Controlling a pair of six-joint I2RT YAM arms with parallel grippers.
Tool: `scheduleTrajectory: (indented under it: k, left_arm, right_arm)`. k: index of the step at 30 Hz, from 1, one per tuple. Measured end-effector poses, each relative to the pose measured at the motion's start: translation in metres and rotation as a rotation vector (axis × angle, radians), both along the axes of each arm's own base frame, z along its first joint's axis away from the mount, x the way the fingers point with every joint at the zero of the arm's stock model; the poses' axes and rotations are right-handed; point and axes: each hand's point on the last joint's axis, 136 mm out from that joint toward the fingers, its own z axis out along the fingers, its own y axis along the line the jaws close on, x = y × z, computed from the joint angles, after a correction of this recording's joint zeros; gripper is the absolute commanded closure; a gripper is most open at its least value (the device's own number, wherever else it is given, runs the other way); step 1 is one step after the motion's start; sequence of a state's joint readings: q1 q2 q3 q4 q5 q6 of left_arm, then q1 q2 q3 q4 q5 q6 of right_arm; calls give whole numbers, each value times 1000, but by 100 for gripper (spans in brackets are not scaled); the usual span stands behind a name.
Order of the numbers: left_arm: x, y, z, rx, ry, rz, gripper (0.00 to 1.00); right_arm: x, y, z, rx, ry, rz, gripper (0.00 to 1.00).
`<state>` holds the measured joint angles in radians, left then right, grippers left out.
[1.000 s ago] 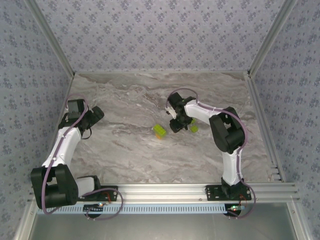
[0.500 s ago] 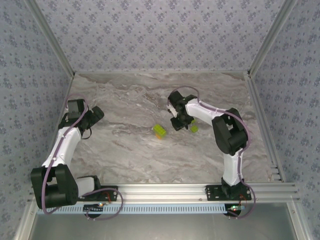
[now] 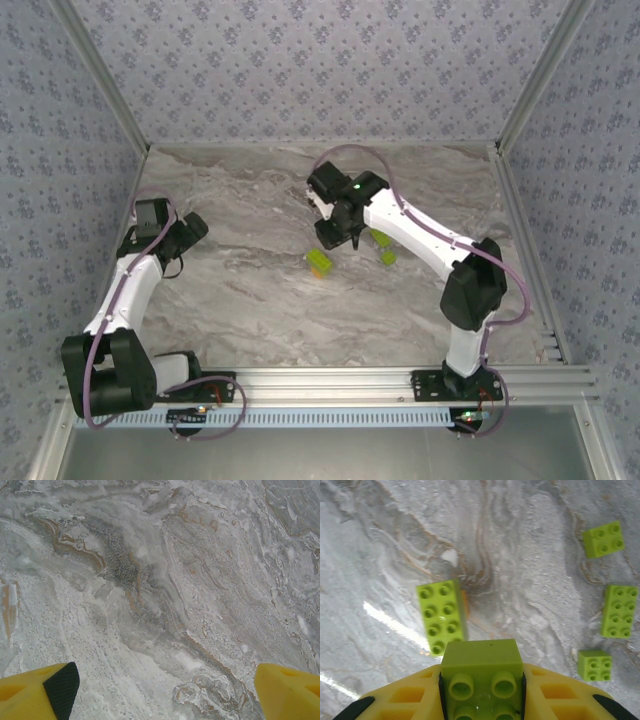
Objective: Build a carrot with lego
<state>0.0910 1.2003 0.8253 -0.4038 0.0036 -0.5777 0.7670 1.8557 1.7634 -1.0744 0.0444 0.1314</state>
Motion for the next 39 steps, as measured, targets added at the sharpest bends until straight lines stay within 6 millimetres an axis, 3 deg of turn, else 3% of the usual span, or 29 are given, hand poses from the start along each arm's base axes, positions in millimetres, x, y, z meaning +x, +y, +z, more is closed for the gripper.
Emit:
scheduleTrajectory:
  k: [6,11,39]
  left_arm:
    - [0,0,1,0,-3,0,8]
    - [0,0,2,0,-5,0,8]
    - [0,0,2,1,-7,0,8]
  right_arm:
    - [-6,21,-22,-43,50,25,64]
    - [-13,23,-41,-85,94,27,64]
    - [-14,27,-65,-124,139,42,64]
